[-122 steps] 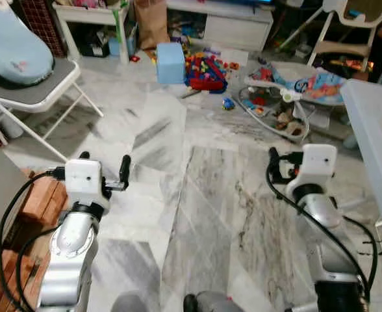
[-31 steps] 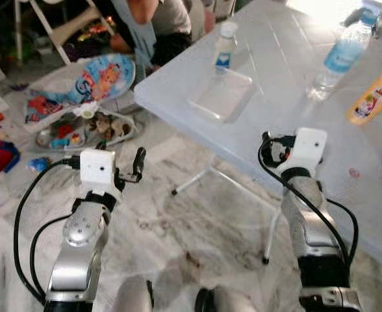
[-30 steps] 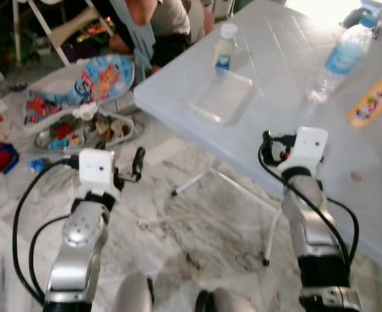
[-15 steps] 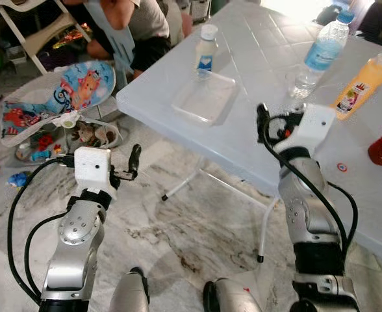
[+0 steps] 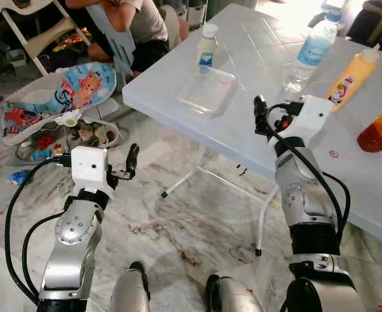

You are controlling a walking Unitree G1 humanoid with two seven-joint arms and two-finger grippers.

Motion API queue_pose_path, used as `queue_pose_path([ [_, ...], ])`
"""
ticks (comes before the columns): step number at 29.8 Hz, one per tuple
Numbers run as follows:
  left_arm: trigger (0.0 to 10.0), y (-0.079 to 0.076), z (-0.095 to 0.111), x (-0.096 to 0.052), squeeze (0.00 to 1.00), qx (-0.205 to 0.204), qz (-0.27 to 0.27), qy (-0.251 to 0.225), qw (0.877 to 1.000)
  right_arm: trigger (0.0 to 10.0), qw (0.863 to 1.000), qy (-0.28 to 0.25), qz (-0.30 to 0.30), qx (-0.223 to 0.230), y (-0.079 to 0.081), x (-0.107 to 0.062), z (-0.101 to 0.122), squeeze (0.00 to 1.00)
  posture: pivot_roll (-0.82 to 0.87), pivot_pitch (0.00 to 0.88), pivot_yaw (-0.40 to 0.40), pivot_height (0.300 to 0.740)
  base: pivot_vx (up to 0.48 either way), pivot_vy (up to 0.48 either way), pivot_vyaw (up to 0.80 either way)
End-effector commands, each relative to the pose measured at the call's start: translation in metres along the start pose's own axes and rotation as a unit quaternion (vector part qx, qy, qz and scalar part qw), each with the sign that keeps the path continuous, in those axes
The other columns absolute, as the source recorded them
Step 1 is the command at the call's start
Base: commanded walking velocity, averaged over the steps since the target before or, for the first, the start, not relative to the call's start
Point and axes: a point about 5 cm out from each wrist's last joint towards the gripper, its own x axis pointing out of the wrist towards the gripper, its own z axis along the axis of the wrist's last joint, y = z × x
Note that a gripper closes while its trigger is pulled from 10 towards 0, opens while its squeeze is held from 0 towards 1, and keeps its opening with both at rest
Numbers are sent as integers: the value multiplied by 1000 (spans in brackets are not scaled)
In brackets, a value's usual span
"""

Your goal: Restocking fridge

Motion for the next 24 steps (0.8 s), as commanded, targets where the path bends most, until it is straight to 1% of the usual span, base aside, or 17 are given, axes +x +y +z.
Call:
queue_pose_path([
  [1,10000,5,0,-2,0,1,7,2,1000,10000,1000,-23,10,-1,6,0,8,0,70,155,-66,740,0,439,-600],
  [7,10000,2,0,1,0,-2,4,0,1000,10000,1000,-24,8,-18,7,-3,6,0,62,151,-65,740,0,441,-704],
  [9,10000,1,0,1,0,-1,4,-1,1000,10000,1000,-23,6,-17,7,-3,5,0,62,151,-65,740,0,439,-569],
  [11,10000,2,0,1,0,-2,4,-1,1000,10000,999,-23,4,-24,6,-4,5,0,62,150,-67,740,0,405,0],
  [22,10000,3,0,1,0,1,9,0,1000,10000,999,-21,5,-23,8,-3,6,0,61,145,-70,740,0,0,0],
  [24,10000,4,0,1,0,0,13,-2,1000,10000,999,-14,-4,-34,7,-4,3,0,68,139,-77,740,0,0,0],
])
